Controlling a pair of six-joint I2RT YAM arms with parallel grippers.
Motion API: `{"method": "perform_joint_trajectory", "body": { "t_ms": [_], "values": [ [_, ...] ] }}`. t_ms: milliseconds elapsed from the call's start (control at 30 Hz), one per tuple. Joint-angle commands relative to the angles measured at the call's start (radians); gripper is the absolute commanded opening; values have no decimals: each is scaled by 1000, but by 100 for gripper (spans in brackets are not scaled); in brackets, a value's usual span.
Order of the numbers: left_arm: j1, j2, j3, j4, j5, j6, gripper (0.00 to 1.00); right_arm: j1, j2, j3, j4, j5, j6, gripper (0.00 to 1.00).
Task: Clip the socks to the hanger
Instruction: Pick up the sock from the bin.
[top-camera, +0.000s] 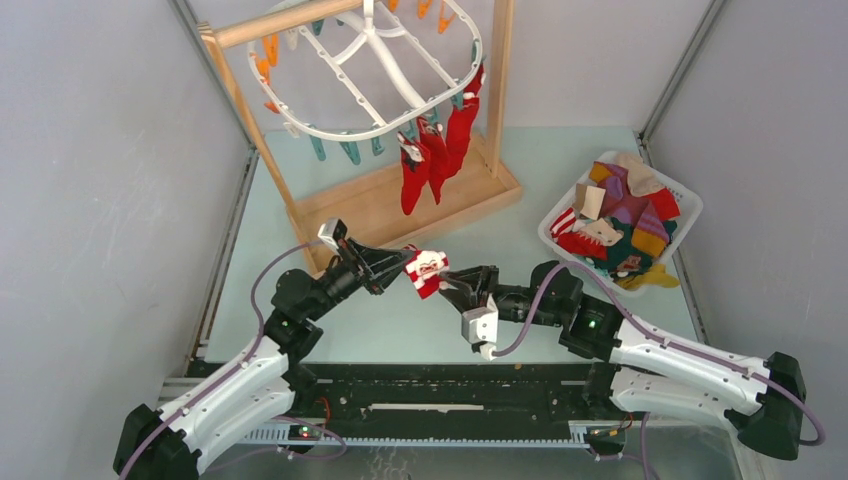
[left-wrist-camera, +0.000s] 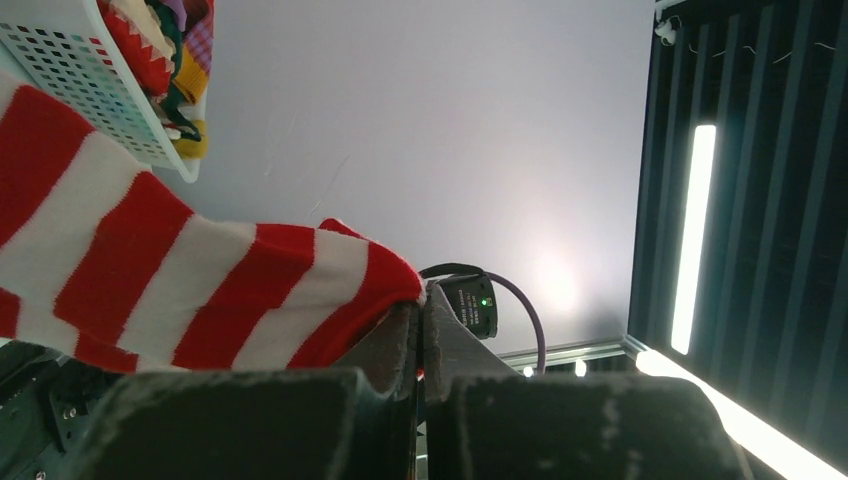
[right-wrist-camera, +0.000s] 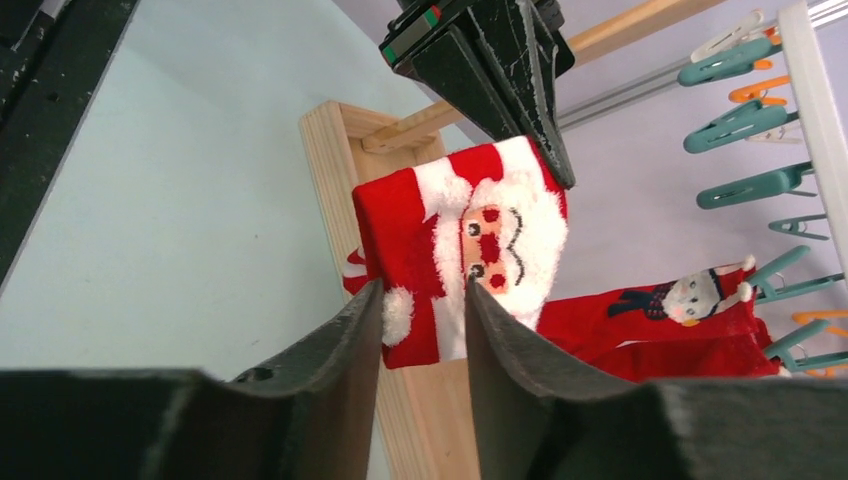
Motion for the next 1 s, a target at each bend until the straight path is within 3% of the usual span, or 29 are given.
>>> {"method": "perform_joint_trajectory", "body": {
  "t_ms": [0, 267, 533, 633, 767, 833, 967],
  "values": [
    [5, -17, -28, 39, -5, -9, 0, 9, 13, -4, 29, 28, -22, 37],
    [5, -16, -40, 39, -8, -5, 1, 3, 8, 31, -16, 36, -13, 1],
    [7, -11, -54, 3, -5, 55, 14, -63, 3, 141, -169, -54, 148, 0],
    [8, -11, -42, -42, 2, 107, 26, -87, 0, 169, -195, -80, 200, 0],
    [23, -17, -18, -96, 24, 237, 52, -123, 2, 211, -222, -116, 274, 0],
    [38, -47, -3, -153, 37, 362, 67, -151, 5, 231, -230, -137, 320, 0],
    [47, -155, 49, -354, 22, 720, 87, -213, 17, 263, -262, -193, 408, 0]
  ]
}}
